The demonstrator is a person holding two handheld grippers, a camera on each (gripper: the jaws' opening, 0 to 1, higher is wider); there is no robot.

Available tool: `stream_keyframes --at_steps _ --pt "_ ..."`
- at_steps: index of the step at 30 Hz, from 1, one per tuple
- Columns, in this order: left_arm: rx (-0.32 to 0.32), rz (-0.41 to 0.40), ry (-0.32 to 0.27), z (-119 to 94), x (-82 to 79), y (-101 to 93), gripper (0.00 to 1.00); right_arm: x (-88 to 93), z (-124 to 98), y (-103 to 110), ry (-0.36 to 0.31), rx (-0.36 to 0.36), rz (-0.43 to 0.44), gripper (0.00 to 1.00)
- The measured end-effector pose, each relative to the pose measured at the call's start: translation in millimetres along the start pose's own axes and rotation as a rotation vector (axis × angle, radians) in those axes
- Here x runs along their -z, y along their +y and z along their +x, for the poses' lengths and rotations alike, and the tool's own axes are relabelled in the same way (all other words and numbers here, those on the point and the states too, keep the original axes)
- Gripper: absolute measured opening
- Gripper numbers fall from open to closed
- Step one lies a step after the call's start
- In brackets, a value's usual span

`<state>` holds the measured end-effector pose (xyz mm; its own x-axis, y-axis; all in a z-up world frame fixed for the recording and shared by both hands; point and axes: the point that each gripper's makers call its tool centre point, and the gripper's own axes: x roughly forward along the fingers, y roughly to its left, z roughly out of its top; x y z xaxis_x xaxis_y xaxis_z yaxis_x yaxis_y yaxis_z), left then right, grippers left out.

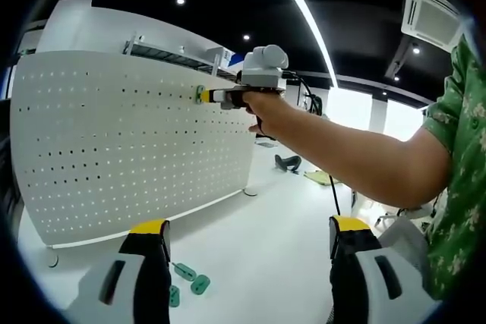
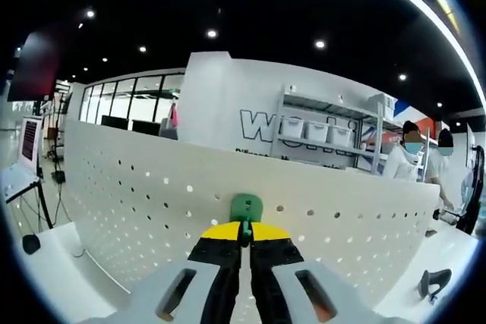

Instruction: Insert the hook assembly into the mounting plate slot until the hook locks in place.

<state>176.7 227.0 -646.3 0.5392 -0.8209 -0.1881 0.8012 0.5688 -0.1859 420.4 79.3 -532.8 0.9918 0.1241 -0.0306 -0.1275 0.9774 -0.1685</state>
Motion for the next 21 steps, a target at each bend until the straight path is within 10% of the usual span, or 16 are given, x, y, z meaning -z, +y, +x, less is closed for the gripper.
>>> stream_keyframes --at_steps 21 --pt "-0.001 0.001 0.000 -2.1 -0.7 -1.0 0.88 -7.5 -2.1 -0.7 -0.008 0.017 -0.047 0.01"
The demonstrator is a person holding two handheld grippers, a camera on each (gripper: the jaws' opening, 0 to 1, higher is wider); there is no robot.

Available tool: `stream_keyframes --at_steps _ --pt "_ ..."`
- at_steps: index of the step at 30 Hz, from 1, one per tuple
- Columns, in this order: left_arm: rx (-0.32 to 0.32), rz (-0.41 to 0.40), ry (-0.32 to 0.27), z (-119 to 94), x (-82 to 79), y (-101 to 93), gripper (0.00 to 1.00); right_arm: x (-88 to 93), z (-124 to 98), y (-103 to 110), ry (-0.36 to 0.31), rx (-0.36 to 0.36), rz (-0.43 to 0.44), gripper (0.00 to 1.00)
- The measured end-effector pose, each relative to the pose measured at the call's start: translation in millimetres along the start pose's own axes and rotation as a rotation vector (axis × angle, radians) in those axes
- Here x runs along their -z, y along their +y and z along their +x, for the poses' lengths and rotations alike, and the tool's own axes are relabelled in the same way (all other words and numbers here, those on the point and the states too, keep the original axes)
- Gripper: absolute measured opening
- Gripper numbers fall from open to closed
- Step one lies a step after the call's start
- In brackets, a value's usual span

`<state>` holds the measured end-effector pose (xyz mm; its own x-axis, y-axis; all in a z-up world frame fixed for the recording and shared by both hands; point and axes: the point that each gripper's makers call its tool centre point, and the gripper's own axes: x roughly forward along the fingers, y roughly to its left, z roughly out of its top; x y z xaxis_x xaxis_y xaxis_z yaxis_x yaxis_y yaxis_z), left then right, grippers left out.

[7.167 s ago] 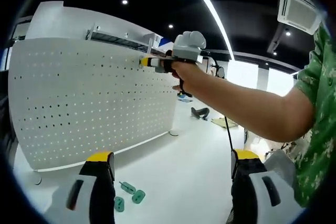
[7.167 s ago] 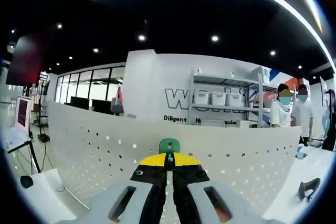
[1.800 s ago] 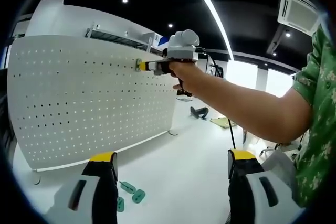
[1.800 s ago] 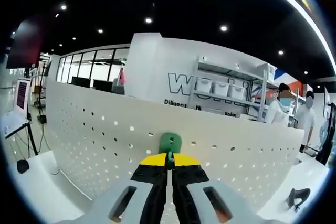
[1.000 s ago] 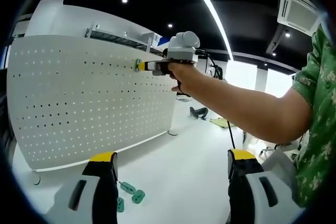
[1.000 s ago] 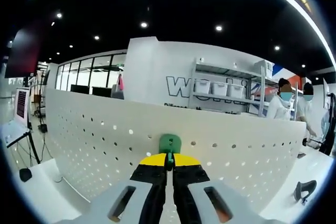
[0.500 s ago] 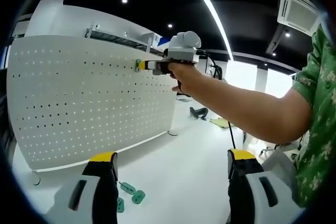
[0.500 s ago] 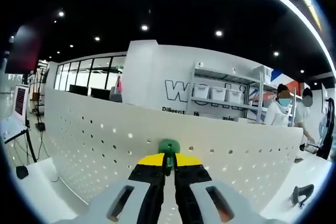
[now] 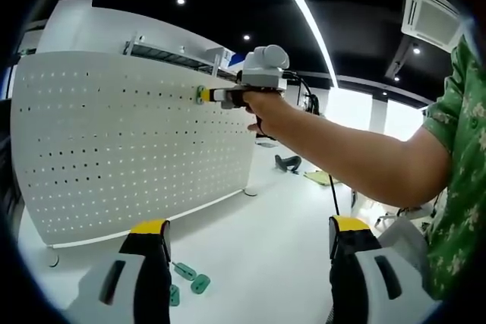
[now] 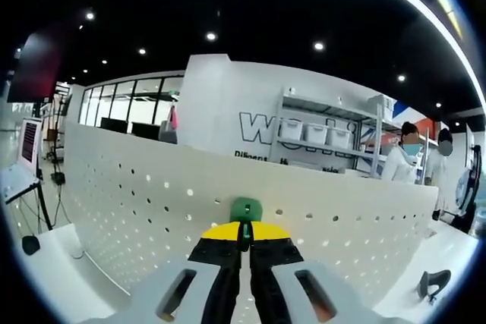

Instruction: Insert the hook assembly into the mounting plate slot until the hook locks in place.

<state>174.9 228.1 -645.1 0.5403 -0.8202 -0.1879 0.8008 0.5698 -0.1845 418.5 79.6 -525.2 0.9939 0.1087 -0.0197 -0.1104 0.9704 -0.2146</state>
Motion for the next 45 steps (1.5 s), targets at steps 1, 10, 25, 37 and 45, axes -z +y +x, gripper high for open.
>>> stream_keyframes --at_steps 1,10,25,37,45 --pt "0.001 0.000 0.000 0.2 -0.1 -0.1 0.88 1.6 0.5 0.7 0.022 0.000 -0.007 0.01" --pt "0.000 -0.001 -0.002 -1.0 -0.3 -1.1 0.88 4.8 3.6 -1.5 0.072 -0.036 0.081 0.01" --pt "-0.005 -0.001 -0.004 -1.8 -1.2 0.2 0.88 5.6 2.6 -0.1 0.053 -0.030 0.110 0.00" --pt "-0.004 0.000 -0.007 -1.8 -1.7 -0.8 0.88 7.4 2.5 0.1 0.092 -0.043 0.032 0.00" --pt "-0.005 0.003 -0.010 -2.9 -2.2 -0.8 0.88 8.2 2.1 2.3 0.093 -0.053 0.038 0.00"
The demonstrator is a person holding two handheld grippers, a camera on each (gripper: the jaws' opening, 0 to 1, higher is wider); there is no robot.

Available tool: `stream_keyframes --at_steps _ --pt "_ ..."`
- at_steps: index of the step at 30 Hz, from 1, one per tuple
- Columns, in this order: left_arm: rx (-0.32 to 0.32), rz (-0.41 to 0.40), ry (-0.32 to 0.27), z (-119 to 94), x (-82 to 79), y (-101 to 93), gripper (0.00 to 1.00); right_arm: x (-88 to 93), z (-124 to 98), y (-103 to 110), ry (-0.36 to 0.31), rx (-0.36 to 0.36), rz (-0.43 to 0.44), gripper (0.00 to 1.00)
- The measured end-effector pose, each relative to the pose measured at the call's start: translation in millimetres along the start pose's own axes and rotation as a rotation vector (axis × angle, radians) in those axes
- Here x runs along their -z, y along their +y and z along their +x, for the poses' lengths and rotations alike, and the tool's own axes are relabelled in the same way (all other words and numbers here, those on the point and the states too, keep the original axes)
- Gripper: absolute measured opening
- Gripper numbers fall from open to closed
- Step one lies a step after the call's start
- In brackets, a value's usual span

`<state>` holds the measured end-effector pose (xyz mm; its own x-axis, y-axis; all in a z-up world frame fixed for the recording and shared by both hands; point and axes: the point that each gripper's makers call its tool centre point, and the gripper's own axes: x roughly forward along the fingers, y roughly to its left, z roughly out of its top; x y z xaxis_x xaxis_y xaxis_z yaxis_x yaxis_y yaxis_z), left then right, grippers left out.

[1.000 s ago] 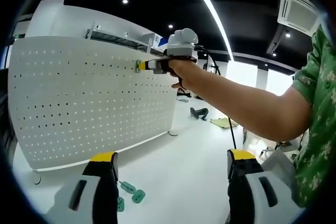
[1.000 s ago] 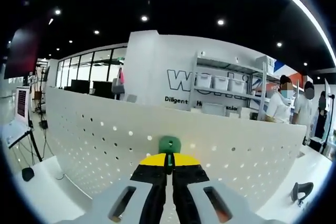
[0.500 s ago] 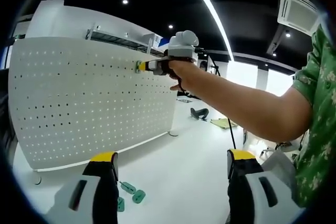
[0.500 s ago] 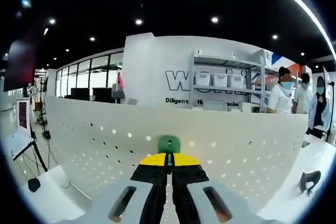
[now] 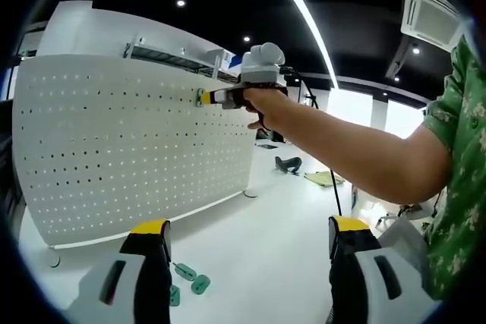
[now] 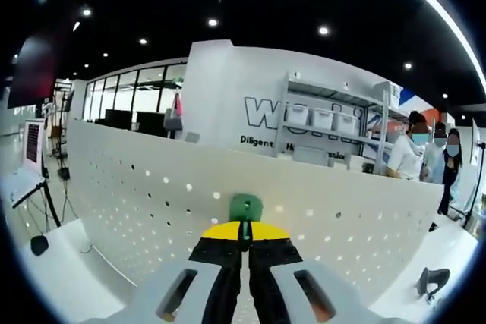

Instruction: Insert the hook assembly into the mounting plate slot until the hook locks in place.

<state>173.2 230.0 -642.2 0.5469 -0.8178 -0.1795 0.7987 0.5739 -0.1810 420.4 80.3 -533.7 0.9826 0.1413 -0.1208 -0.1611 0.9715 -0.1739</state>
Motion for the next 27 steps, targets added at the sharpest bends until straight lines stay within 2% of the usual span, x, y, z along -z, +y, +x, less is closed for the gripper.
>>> stream_keyframes --at_steps 4,9,11,17,21,27 --pt "0.001 0.001 -0.002 1 -0.7 -0.7 0.88 -0.1 -1 0 -0.014 -0.011 0.023 0.01" --pt "0.003 0.001 -0.005 1 -2.2 -1.0 0.88 2.4 -1 1 -0.014 -0.015 0.007 0.02" --pt "0.004 0.003 -0.007 1 -2.9 -1.7 0.88 7.9 -1 0 -0.008 -0.013 0.011 0.06" --pt "0.003 0.003 -0.003 0 -1.8 -1.8 0.88 7.7 -6 2 -0.034 -0.013 0.017 0.06" --pt "0.005 0.004 -0.005 0 -2.3 -2.8 0.88 -1.0 -11 1 -0.075 0.000 0.014 0.05" --pt "0.009 0.007 -0.007 1 -3.5 -5.1 0.88 2.3 -12 -1 -0.068 0.002 0.013 0.03"
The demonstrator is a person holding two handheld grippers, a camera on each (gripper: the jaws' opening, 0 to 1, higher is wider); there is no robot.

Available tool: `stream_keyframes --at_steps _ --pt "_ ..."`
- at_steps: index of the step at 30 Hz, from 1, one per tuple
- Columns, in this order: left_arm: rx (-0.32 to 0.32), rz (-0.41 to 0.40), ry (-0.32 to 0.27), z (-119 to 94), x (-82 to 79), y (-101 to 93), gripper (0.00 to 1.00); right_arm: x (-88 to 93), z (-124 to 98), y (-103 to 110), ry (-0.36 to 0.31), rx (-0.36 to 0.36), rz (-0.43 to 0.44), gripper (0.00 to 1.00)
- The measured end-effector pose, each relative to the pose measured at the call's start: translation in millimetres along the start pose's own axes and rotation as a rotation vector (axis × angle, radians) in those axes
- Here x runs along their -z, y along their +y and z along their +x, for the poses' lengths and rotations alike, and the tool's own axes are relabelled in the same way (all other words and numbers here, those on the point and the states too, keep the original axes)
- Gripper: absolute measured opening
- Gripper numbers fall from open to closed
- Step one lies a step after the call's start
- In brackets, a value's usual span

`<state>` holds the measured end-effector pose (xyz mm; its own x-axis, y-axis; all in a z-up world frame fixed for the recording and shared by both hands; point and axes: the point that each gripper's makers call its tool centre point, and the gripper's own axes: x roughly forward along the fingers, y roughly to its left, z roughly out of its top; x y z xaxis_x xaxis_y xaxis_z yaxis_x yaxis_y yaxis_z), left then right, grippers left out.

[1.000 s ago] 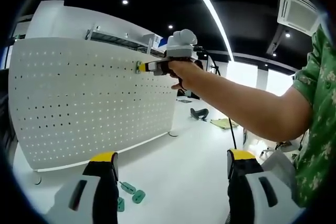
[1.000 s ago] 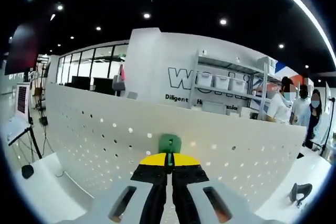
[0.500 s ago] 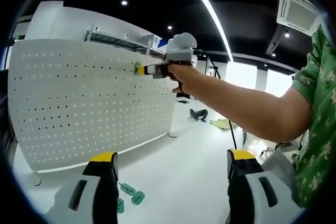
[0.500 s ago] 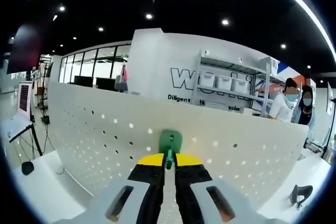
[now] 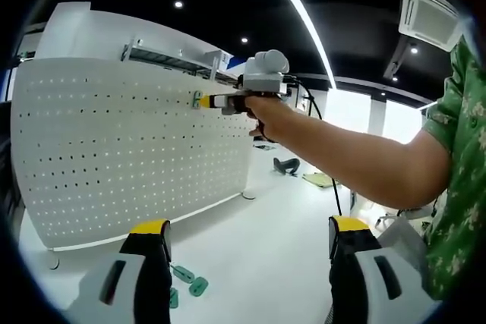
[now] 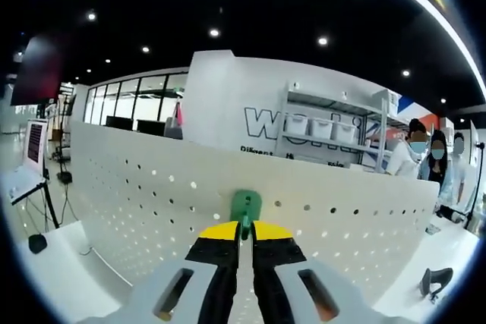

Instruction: Insert the hook assembly into the mounting plate slot until the hook locks in place.

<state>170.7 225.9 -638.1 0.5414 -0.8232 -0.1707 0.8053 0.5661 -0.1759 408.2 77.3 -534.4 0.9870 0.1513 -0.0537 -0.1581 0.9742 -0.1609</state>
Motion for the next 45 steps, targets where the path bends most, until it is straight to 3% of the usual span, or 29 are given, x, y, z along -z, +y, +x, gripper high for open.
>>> stream_keyframes --at_steps 8,17,20,23,28,31,40,41,42,45 --pt "-0.002 0.001 0.004 0 1.4 0.4 0.87 -0.9 2 2 -0.008 -0.001 -0.014 0.02" --pt "0.000 -0.001 0.002 1 1.3 1.0 0.87 -2.1 2 1 0.002 0.036 -0.085 0.02" --pt "-0.001 -0.001 0.007 1 2.6 1.4 0.87 -3.0 4 0 0.016 0.043 -0.069 0.01" --pt "-0.001 -0.001 0.006 0 2.4 1.5 0.87 -2.9 4 1 0.032 0.056 -0.136 0.01" --pt "-0.002 -0.003 0.003 0 2.0 1.7 0.87 -1.5 5 2 0.045 0.072 -0.160 0.01" --pt "-0.001 -0.003 0.002 0 1.9 1.3 0.87 -0.6 4 1 0.052 0.072 -0.131 0.01" --pt "-0.004 -0.004 0.003 -2 2.4 2.5 0.87 0.6 4 1 0.071 0.068 -0.157 0.00" --pt "-0.004 -0.004 0.002 -2 2.1 2.7 0.87 14.5 3 3 0.138 0.058 -0.160 0.00" --pt "-0.005 -0.004 0.001 -2 1.8 3.0 0.87 1.6 7 3 0.060 0.060 -0.160 0.00" --pt "-0.006 -0.004 0.000 -2 1.6 3.1 0.87 5.0 5 4 0.072 0.061 -0.140 0.01"
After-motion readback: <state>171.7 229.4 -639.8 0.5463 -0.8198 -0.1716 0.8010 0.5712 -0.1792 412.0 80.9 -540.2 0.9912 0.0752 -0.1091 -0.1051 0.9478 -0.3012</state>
